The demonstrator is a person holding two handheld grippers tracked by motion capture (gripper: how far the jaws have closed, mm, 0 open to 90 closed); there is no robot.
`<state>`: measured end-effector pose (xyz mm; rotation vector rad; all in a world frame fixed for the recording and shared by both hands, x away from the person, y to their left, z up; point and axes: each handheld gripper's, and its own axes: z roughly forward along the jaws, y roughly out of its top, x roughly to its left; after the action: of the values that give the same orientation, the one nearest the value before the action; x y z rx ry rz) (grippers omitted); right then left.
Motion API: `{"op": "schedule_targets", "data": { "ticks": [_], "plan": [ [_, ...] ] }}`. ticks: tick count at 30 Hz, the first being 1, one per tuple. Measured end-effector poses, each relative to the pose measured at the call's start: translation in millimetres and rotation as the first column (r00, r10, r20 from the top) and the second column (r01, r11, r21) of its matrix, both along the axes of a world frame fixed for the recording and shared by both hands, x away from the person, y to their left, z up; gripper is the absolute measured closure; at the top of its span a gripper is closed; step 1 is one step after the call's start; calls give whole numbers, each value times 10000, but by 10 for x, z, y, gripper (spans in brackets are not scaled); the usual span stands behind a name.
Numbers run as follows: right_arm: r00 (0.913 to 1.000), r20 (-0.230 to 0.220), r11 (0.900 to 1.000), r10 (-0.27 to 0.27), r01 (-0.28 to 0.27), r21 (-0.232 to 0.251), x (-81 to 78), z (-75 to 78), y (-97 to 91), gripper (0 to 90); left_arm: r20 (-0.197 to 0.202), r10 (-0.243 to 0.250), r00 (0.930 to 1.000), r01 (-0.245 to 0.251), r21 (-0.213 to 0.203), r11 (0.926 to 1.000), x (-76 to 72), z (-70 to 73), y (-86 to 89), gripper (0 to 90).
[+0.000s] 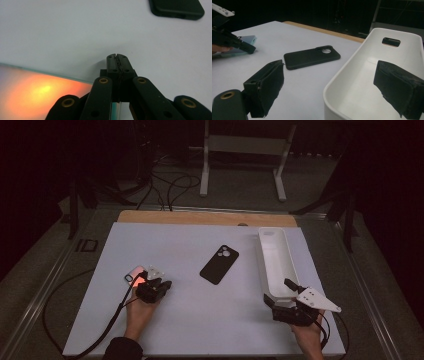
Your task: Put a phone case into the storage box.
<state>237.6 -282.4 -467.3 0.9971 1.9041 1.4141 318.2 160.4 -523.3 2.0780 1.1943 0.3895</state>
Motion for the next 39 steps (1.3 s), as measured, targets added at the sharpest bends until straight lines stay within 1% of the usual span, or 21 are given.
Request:
{"op": "schedule_targets", "data": {
  "ticks": [1,2,6,7,9,10,11,12,13,15,19,21,22,25,27,29,30,33,35,37,39],
  "plan": [
    [10000,3,10000,-20,20,2,0,1,-5,93,-31,10,10000,-10,49,10000,-72,8,31,897],
    [10000,3,10000,-20,20,2,0,1,-5,93,-31,10,10000,-10,49,10000,-72,8,31,896],
    [10000,12,10000,-32,32,20,2,4,-10,93,-123,120,9999,-116,271,9996,-231,34,136,895],
    [10000,33,10000,-20,20,-2,3,5,-9,93,-111,131,9999,-127,362,9993,-257,38,161,895],
    [10000,35,10000,-15,15,-5,3,6,-8,93,-111,131,9999,-127,362,9993,-257,38,161,895],
    [10000,35,10000,-15,15,-5,3,6,-8,93,-141,250,9996,-242,536,9983,-361,57,291,895],
    [10000,35,10000,-15,15,-5,3,6,-8,93,-141,250,9996,-242,536,9983,-361,57,291,894],
    [10000,47,10000,-3,3,-7,8,9,-3,93,-157,442,9989,-435,467,9980,-428,61,407,894],
    [10000,46,10000,8,-8,-9,10,10,0,93,-189,561,9982,-552,437,9975,-453,62,455,893],
    [10000,42,10000,20,-20,-22,14,11,4,93,-196,922,9955,-918,227,9955,-525,58,614,892],
    [10000,61,10000,43,-43,-23,24,16,17,93,-150,1506,9885,-1503,212,9884,-602,57,809,891],
    [10000,78,10000,60,-59,-60,31,21,20,93,-111,1847,9827,-1843,328,9823,-616,58,875,888],
    [10000,79,10000,59,-58,-68,33,24,22,93,-110,1997,9798,-1994,270,9796,-619,58,905,886],
    [9999,94,9999,75,-74,-80,41,32,18,93,-5,2508,9680,-2506,414,9672,-623,61,957,876],
    [9999,129,10000,46,-45,-84,50,37,9,93,-15,2639,9645,-2637,360,9639,-621,56,974,874],
    [9999,125,10000,24,-23,-51,56,40,-2,93,27,2563,9666,-2562,503,9653,-614,40,955,869],
    [9999,112,10000,8,-7,-47,58,41,-7,93,56,2567,9665,-2567,497,9652,-611,40,944,868],
    [9999,125,10000,0,1,-83,67,40,-13,93,101,2397,9708,-2399,426,9699,-609,47,925,859],
    [9999,118,10000,4,-3,-72,71,40,-14,93,279,2057,9782,-2061,155,9784,-626,79,909,837],
    [9999,138,9999,45,-44,-101,81,43,-14,93,616,1684,9838,-1682,-94,9857,-653,140,891,793],
    [9999,156,9999,70,-68,-121,93,51,-10,93,1043,1464,9837,-1423,-459,9888,-691,220,868,722]
  ]
}}
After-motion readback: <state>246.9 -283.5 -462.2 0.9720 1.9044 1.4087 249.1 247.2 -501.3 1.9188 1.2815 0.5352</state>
